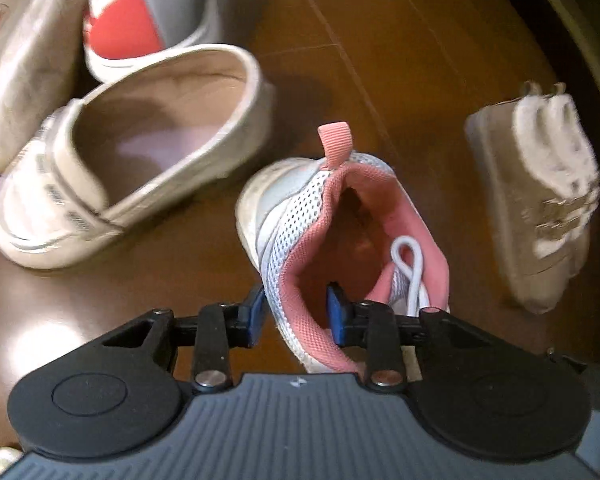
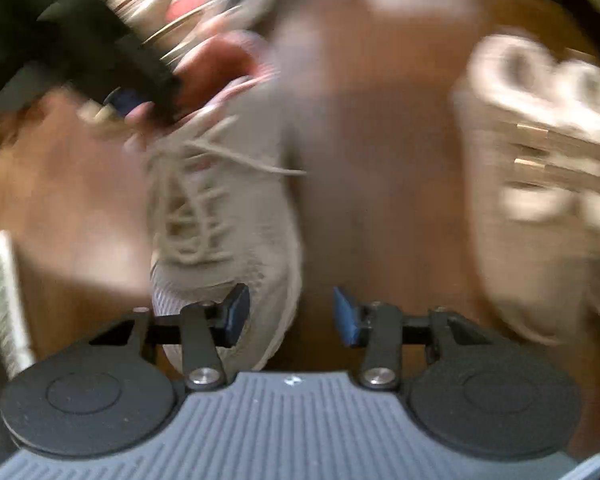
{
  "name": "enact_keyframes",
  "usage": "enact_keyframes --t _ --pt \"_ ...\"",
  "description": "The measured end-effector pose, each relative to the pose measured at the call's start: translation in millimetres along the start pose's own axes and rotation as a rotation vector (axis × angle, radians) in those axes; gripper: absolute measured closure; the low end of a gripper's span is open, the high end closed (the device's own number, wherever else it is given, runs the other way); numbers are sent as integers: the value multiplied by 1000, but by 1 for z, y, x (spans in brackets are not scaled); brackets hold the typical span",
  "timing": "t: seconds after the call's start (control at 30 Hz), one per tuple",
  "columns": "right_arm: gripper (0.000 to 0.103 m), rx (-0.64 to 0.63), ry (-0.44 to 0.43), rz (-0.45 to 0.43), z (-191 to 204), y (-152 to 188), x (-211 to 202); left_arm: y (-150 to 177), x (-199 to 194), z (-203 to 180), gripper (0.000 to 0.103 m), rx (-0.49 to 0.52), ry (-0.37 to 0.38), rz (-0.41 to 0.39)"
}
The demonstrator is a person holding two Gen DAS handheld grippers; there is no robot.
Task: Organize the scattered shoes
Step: 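Lower the white-pink sneaker with the left gripper while the right lowers the grey laced sneaker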
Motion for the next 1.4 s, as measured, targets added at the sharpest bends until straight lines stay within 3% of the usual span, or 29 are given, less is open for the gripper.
enact_keyframes --t 0.07,0.1,0.13,0.23,0.27,0.37,0.4,0.43,0.5,0.63,0.9,1.2,1.4 --pt "36 -10 -3 -59 -5 1 -16 -4 -9 2 62 -19 -19 -35" --pt "10 -26 -11 -80 -2 3 -21 -5 -9 3 59 -25 -17 -36" --pt "6 -46 -28 -88 5 7 -23 -7 -14 11 57 -74 -2 -37" --pt "7 -57 -129 -29 33 11 0 -14 -15 18 56 -104 -3 -34" --pt "7 -85 -118 -11 40 10 8 -14 -13 18 56 -98 -2 -27" --pt "15 -252 -25 63 61 15 36 -12 -8 15 59 -67 -30 -15" --pt "17 -396 69 83 68 24 47 -11 -6 15 61 -59 -33 -11" --pt "19 -421 84 79 69 26 47 -10 -4 11 64 -47 -22 -5" --pt "24 -407 83 72 63 27 42 -9 -2 3 67 -8 -31 -8" --pt "33 -355 189 47 30 24 24 -13 1 -12 69 26 6 -28" --pt "35 -282 294 42 -20 9 16 -32 10 -69 67 91 71 -29" --pt "35 -209 277 4 -34 6 19 -51 20 -74 67 102 70 -27" --pt "35 -192 263 -34 -29 17 13 -44 14 -70 67 115 65 -40"
Point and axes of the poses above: each gripper's, at about its wrist camera, not at the fingertips, and x roughly the way its jaws point, z to its left, y to its underside, the point moved 8 cm from there along x, roughly the way its jaws point, and after that the axes turned 7 degrees about -y, right-handed, at the moved point
